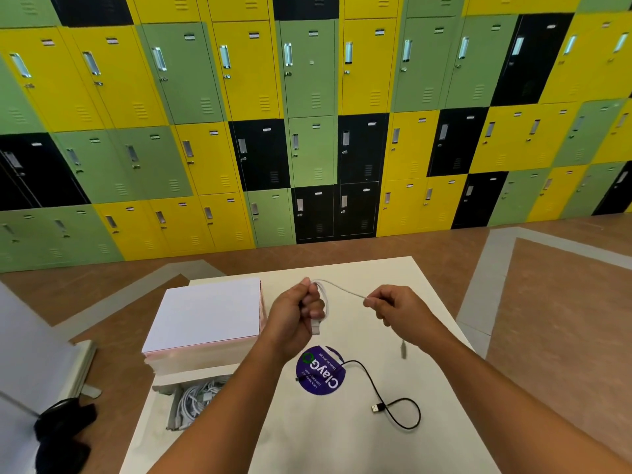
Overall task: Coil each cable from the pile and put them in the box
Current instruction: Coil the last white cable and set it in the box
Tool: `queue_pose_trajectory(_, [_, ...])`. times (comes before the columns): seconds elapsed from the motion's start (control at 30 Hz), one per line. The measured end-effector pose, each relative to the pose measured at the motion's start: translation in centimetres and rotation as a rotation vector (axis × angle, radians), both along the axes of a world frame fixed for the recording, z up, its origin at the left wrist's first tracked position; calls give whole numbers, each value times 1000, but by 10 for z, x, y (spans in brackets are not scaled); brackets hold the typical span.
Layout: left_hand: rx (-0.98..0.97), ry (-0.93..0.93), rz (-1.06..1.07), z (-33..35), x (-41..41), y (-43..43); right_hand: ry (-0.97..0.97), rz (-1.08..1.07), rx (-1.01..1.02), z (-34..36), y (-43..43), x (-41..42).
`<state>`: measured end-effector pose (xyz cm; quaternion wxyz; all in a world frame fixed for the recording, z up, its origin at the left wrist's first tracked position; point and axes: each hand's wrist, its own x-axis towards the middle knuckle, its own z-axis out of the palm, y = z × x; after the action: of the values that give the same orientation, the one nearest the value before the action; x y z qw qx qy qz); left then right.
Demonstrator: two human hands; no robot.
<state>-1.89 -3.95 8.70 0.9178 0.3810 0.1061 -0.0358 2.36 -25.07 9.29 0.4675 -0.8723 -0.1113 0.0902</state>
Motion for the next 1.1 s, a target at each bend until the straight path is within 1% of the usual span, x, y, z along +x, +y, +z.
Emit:
queue_pose_trajectory(0.07, [-90,10,58,1,4,7,52,-22,11,-10,-8,-1])
queue_pose_trajectory(0.1, [-95,14,77,1,5,9,80,-32,24,-16,-11,-1])
queue_pose_trajectory(0.2, [-54,18,95,2,7,8,156,-41,57,-25,-10,-3])
queue_pose_trajectory(0.27, [-36,21,80,2,7,3,187,-42,116,-25,-3,-6])
queue_pose_trajectory(0.33, [-4,28,47,3,6,-3,178,-24,178,-21,5,-9])
queue_pose_trajectory(0.4, [28,31,-7,2,5,-9,150,-17,192,-14,13,-9])
queue_pose_trajectory(0.43, [37,29,-41,1,4,-11,146,-23,225,-10,17,-8])
queue_pose_trajectory(0.53, [29,29,-142,-3,0,-16,170,-62,456,0,27,-3])
queue_pose_trajectory(0.6, [33,21,-205,-3,-3,-16,193,-69,575,6,29,0])
queue_pose_trajectory(0.7, [23,20,-291,-2,-7,-14,230,-75,681,10,28,1])
queue_pose_trajectory(0.77, [-6,43,-332,-2,-8,-12,244,-91,709,11,27,2])
queue_pose_trajectory(0.87, [-39,56,-354,-1,-10,-13,241,-72,690,9,27,1])
queue_pose_trajectory(1.0, [-50,49,-330,0,-8,-20,256,-33,684,5,32,-6])
queue_pose_trajectory(1.1, [-32,54,-280,-2,-8,-20,280,-10,728,5,34,-10])
